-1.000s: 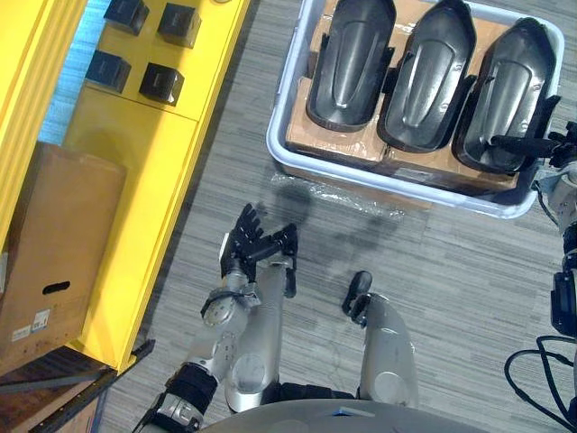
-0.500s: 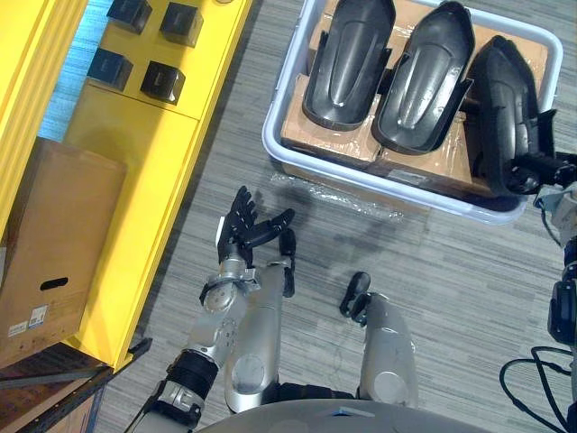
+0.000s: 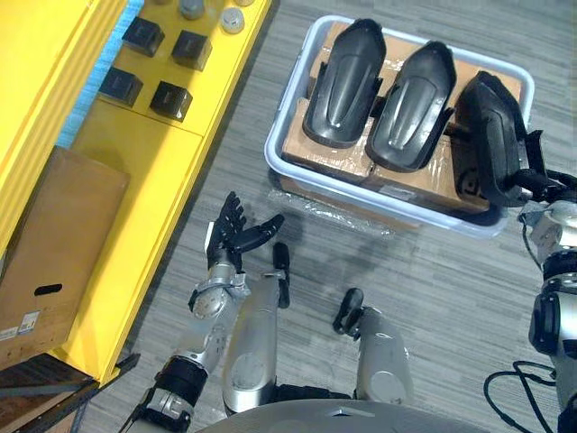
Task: Walk over and take three plastic housings, then place them on the shelf
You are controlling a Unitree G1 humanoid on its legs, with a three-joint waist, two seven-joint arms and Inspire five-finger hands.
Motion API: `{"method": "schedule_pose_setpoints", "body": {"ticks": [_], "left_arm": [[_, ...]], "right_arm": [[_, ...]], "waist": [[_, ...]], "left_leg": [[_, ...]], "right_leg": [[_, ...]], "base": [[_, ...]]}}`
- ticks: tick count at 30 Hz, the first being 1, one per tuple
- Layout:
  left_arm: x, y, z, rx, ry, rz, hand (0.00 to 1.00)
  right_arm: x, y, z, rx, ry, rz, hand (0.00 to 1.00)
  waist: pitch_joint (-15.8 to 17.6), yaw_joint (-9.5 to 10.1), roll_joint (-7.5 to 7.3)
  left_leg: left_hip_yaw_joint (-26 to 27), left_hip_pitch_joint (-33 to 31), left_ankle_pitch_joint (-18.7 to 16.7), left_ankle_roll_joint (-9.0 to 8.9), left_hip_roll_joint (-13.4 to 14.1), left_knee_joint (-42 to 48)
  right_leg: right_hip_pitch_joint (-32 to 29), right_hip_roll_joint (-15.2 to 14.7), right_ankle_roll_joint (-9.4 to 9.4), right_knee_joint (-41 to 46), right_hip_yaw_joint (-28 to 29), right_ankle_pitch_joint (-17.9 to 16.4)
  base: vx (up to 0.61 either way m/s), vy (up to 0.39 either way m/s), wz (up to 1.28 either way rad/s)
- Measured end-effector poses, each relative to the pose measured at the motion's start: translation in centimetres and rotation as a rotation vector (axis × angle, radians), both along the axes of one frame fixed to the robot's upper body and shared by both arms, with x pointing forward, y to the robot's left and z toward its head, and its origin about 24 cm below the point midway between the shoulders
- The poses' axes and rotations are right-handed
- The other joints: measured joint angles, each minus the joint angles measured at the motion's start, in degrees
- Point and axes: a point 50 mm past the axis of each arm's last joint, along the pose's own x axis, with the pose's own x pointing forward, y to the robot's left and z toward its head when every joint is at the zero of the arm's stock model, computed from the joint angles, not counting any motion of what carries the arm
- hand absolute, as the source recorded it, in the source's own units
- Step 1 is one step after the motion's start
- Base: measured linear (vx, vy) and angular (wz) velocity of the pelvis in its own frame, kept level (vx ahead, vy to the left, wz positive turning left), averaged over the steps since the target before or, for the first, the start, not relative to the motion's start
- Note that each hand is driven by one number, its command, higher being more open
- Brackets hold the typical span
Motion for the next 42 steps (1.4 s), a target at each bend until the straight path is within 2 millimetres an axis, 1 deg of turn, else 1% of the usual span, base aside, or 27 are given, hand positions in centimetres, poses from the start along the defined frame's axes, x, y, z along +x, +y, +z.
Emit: {"method": "schedule_pose_setpoints", "body": {"ticks": [2,3,5,6,7,8,9,10,12,13,15,16,17,18,19,21,23,24,26,27,29,33,36,37,39,40,42], "left_arm": [[-0.3,0.0,0.2,-0.007,-0.014,0.003,1.00],[-0.8,0.3,0.2,-0.015,-0.018,0.014,1.00],[-1.5,0.7,0.5,-0.028,-0.031,0.033,1.00],[-2.1,1.0,0.8,-0.038,-0.046,0.048,1.00],[-2.3,1.1,1.0,-0.043,-0.054,0.053,1.00],[-2.8,1.4,1.5,-0.048,-0.077,0.065,1.00],[-3.1,1.7,2.2,-0.045,-0.106,0.074,1.00],[-3.1,1.7,2.5,-0.039,-0.121,0.073,1.00],[-3.3,1.3,3.6,-0.036,-0.176,0.026,1.00],[-3.3,1.1,3.9,-0.040,-0.186,0.008,1.00],[-3.0,-0.1,4.9,-0.063,-0.222,-0.090,1.00],[-3.0,-0.5,5.1,-0.077,-0.226,-0.121,1.00],[-2.9,-1.3,5.3,-0.126,-0.224,-0.177,1.00],[-2.7,-2.2,5.4,-0.186,-0.203,-0.241,1.00],[-2.6,-2.8,5.3,-0.209,-0.186,-0.272,1.00],[-2.4,-4.8,4.9,-0.318,-0.112,-0.398,1.00],[-2.2,-6.4,4.3,-0.365,-0.041,-0.486,1.00],[-2.0,-7.5,3.6,-0.395,0.024,-0.538,1.00],[-1.8,-8.4,3.0,-0.421,0.076,-0.568,1.00],[-1.4,-9.0,2.6,-0.446,0.110,-0.580,1.00],[-1.2,-9.3,2.2,-0.454,0.137,-0.576,1.00],[-0.4,-9.1,1.6,-0.558,0.195,-0.502,1.00],[-0.1,-9.1,1.4,-0.624,0.203,-0.467,1.00],[-0.1,-9.1,1.5,-0.639,0.201,-0.464,1.00],[0.0,-9.4,1.8,-0.715,0.201,-0.468,1.00],[0.0,-9.4,1.9,-0.744,0.197,-0.472,1.00],[0.1,-9.6,2.3,-0.818,0.169,-0.482,1.00]], "right_arm": [[-0.8,-0.6,0.5,-0.094,-0.038,-0.072,0.00],[-1.1,-0.7,1.0,-0.178,-0.063,-0.105,0.00],[-1.5,-0.7,1.7,-0.255,-0.097,-0.123,0.00],[-2.0,-0.6,1.9,-0.323,-0.107,-0.136,0.00],[-2.3,-0.6,1.8,-0.348,-0.116,-0.142,0.00],[-2.9,-0.3,1.6,-0.383,-0.136,-0.154,0.00],[-3.1,0.4,1.3,-0.416,-0.161,-0.166,0.00],[-3.4,0.8,1.1,-0.429,-0.171,-0.171,0.00],[-4.5,2.4,-0.4,-0.497,-0.175,-0.173,0.00],[-4.7,2.8,-0.7,-0.508,-0.176,-0.165,0.00],[-5.3,4.7,-1.6,-0.552,-0.182,-0.123,0.00],[-5.5,5.2,-1.8,-0.565,-0.184,-0.111,0.00],[-5.7,5.9,-1.8,-0.601,-0.184,-0.084,0.00],[-5.6,6.6,-1.6,-0.640,-0.193,-0.053,0.00],[-5.6,7.0,-1.4,-0.661,-0.198,-0.038,0.00],[-5.2,8.5,-1.0,-0.719,-0.239,0.025,0.00],[-4.9,9.9,-0.8,-0.730,-0.285,0.075,0.00],[-4.6,11.2,-0.8,-0.763,-0.315,0.133,0.00],[-4.3,12.4,-0.8,-0.798,-0.343,0.192,0.00],[-4.1,13.6,-0.6,-0.821,-0.375,0.242,0.00],[-4.0,14.8,-0.7,-0.816,-0.406,0.295,0.00],[-3.7,17.3,-1.5,-0.782,-0.446,0.416,0.00],[-3.5,19.0,-2.2,-0.740,-0.451,0.484,0.00],[-3.5,19.3,-2.3,-0.732,-0.452,0.499,0.00],[-3.6,20.8,-3.0,-0.696,-0.454,0.558,0.00],[-3.7,21.2,-3.3,-0.686,-0.452,0.578,0.00],[-4.3,22.8,-4.6,-0.646,-0.440,0.662,0.00]], "waist": [[0.0,-0.07,-0.25],[0.1,-0.65,-0.62],[0.0,-1.63,-0.95],[-0.6,-1.99,-1.49],[-1.4,-2.05,-1.73],[-3.5,-2.52,-2.49],[-4.2,-3.27,-3.32],[-4.6,-3.55,-3.74],[-7.9,-4.44,-5.00],[-8.7,-4.82,-5.11],[-11.4,-5.32,-4.99],[-12.0,-5.60,-4.99],[-13.1,-6.35,-4.84],[-13.6,-6.69,-4.42],[-14.0,-6.72,-4.19],[-15.4,-7.31,-4.20],[-16.1,-7.87,-4.19],[-16.8,-8.09,-4.21],[-17.8,-8.20,-4.13],[-18.1,-8.23,-3.88],[-18.5,-8.39,-3.75],[-19.3,-8.52,-3.16],[-19.6,-8.85,-2.75],[-19.6,-8.87,-2.75],[-19.7,-8.95,-2.99],[-19.8,-8.94,-3.11],[-20.1,-8.80,-3.65]], "left_leg": [[0.3,1.9,0.8,0.26,-0.2,-1.8],[0.4,4.2,1.4,0.42,-0.6,-3.5],[0.4,6.6,1.9,0.40,-0.8,-5.0],[0.6,8.4,2.1,0.30,-1.1,-6.6],[0.7,8.8,2.2,0.19,-1.2,-7.3],[0.9,9.3,2.6,-0.07,-1.3,-9.1],[1.2,11.2,3.4,-0.19,-1.7,-11.4],[1.3,12.3,3.7,-0.31,-1.9,-12.7],[1.6,15.1,4.9,-0.59,-2.8,-17.0],[1.6,15.8,5.3,-0.59,-3.0,-18.1],[2.8,18.7,6.0,-0.60,-3.2,-21.5],[2.8,19.1,6.0,-0.59,-3.4,-21.8],[3.0,20.0,6.1,-0.42,-3.6,-22.8],[3.5,21.4,6.3,-0.37,-3.6,-24.0],[3.8,21.9,6.4,-0.36,-3.6,-24.5],[5.0,23.1,6.6,-0.29,-3.7,-25.8],[5.4,23.7,6.6,-0.29,-3.8,-25.8],[5.9,24.3,6.5,-0.28,-3.9,-25.8],[6.2,24.4,6.5,-0.28,-4.0,-25.8],[6.3,24.7,6.6,-0.23,-4.0,-25.9],[6.3,25.1,6.7,-0.18,-4.0,-26.1],[6.4,25.4,7.0,-0.49,-4.0,-26.2],[6.3,25.4,7.2,-0.80,-3.8,-26.2],[6.3,25.4,7.3,-0.83,-3.7,-26.2],[6.3,25.3,7.5,-0.80,-3.7,-26.2],[6.3,25.3,7.6,-0.82,-3.7,-26.2],[6.4,25.2,7.6,-0.80,-3.7,-26.2]], "right_leg": [[1.8,0.2,0.24,-1.8,-0.2,0.6],[4.0,0.4,0.36,-3.7,-0.2,1.2],[6.8,1.1,0.53,-6.1,-0.2,2.2],[8.6,1.3,0.69,-8.2,-0.2,2.7],[8.9,1.4,0.77,-9.0,-0.2,3.0],[9.3,1.7,0.74,-10.8,-0.2,3.5],[10.9,2.0,0.83,-12.7,-0.1,4.0],[11.7,2.0,0.92,-13.6,-0.1,4.2],[13.8,2.1,1.16,-16.5,-0.2,4.7],[14.1,2.1,1.23,-17.0,-0.2,5.0],[15.7,2.4,1.65,-19.2,0.4,6.5],[16.1,2.5,1.86,-19.6,0.5,6.7],[16.8,2.7,2.16,-20.3,0.7,7.1],[17.3,2.8,2.31,-20.4,1.1,7.8],[17.4,2.8,2.44,-20.4,1.4,8.1],[17.5,2.7,2.74,-20.7,2.7,8.6],[18.1,2.7,2.37,-21.5,3.1,9.4],[18.7,2.6,2.42,-22.2,3.7,9.7],[18.7,2.4,2.45,-22.6,4.4,9.7],[18.8,2.2,2.45,-22.6,4.6,9.7],[19.3,2.2,2.42,-23.0,4.9,9.7],[19.9,2.5,1.69,-24.3,5.6,9.3],[19.4,2.9,1.18,-24.3,5.7,9.3],[19.4,2.9,1.09,-24.4,5.8,9.4],[19.4,2.9,1.06,-24.6,5.9,9.8],[19.4,2.9,1.09,-24.8,5.9,10.0],[19.8,3.0,1.07,-25.8,6.0,10.8]], "base": [[0.07,-0.016,0.02],[0.09,-0.007,0.01],[0.12,-0.010,0.01],[0.09,-0.007,-0.04],[0.11,-0.009,-0.07],[0.13,-0.021,-0.05],[0.16,-0.032,-0.04],[0.14,-0.051,-0.03],[0.14,-0.055,-0.01],[0.15,-0.034,-0.05],[0.14,-0.018,-0.19],[0.12,-0.018,-0.15],[0.10,-0.005,-0.11],[0.09,0.005,-0.17],[0.07,0.034,-0.28],[0.05,0.058,-0.25],[0.02,0.052,-0.17],[0.00,0.059,-0.19],[-0.03,0.048,-0.17],[-0.05,0.046,-0.11],[-0.08,0.036,-0.07],[-0.12,0.032,-0.06],[-0.12,0.034,-0.01],[-0.07,0.033,-0.04],[-0.04,0.040,-0.02],[-0.02,0.037,-0.01],[0.00,0.018,-0.01]]}}
